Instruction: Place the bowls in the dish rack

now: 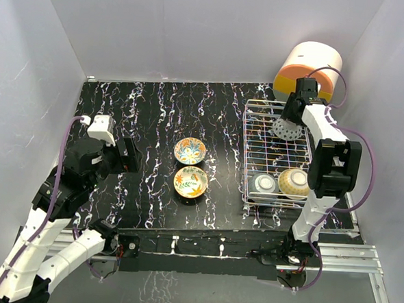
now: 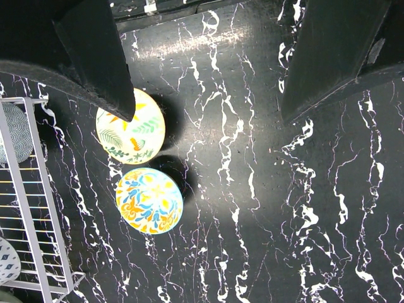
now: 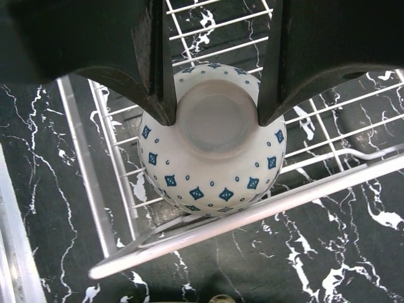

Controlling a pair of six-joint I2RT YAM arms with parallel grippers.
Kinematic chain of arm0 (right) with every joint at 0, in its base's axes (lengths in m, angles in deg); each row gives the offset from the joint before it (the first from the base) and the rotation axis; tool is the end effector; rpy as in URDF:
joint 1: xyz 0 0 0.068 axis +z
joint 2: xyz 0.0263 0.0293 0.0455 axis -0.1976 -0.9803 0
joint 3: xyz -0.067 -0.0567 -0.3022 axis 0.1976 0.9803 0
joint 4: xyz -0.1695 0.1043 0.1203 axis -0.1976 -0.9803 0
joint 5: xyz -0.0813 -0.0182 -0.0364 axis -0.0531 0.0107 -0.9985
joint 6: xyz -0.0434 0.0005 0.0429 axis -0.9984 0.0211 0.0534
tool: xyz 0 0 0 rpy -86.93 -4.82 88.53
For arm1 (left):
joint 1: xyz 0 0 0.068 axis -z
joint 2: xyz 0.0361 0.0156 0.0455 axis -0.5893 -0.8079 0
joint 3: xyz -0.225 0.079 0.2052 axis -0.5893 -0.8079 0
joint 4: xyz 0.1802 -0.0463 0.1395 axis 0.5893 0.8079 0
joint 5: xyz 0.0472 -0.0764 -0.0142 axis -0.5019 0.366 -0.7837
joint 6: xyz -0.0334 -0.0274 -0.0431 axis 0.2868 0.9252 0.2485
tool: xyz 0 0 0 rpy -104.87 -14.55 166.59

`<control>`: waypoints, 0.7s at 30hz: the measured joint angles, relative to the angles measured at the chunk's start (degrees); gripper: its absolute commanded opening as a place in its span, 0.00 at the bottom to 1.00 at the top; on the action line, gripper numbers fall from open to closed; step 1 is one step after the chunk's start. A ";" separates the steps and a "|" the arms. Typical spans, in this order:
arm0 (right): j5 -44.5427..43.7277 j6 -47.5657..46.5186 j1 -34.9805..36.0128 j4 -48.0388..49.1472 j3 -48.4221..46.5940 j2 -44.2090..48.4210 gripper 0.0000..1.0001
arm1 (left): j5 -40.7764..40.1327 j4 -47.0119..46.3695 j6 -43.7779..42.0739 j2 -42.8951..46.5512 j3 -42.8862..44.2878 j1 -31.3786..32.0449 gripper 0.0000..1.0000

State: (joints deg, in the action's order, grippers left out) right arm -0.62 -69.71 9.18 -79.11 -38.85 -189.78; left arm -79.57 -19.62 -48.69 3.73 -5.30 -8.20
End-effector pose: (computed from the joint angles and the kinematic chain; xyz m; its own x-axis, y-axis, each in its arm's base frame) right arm 0.4173 -0.0248 0.2925 -0.7272 0.2993 -0.6178 0.3649 0.9308 0.0215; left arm 0.0636 -0.0219 0.3970 -0.3812 -0.1813 -0.9065 0.1438 0.9570 -0.2518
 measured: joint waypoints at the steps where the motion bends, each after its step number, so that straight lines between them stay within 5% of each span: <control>1: -0.04 0.00 -0.28 0.00 0.00 0.00 0.43 | 0.00 0.00 0.00 -0.09 0.00 -0.02 0.97; 11: -0.02 0.20 -2.36 0.24 0.04 0.00 0.46 | 0.04 -0.09 -0.15 -1.22 0.00 -0.02 0.97; 19: 1.46 0.72 -2.69 0.87 0.55 0.00 0.77 | 0.04 -0.24 -0.20 -1.27 0.00 -0.02 0.97; 21: 1.99 0.81 -2.86 1.14 1.09 0.02 0.96 | 0.04 -0.35 -0.20 -1.27 0.00 -0.02 0.97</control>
State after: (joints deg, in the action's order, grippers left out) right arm 1.37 -68.90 6.31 -77.97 -37.76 -189.76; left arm -79.52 -19.97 -48.89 2.46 -5.30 -8.23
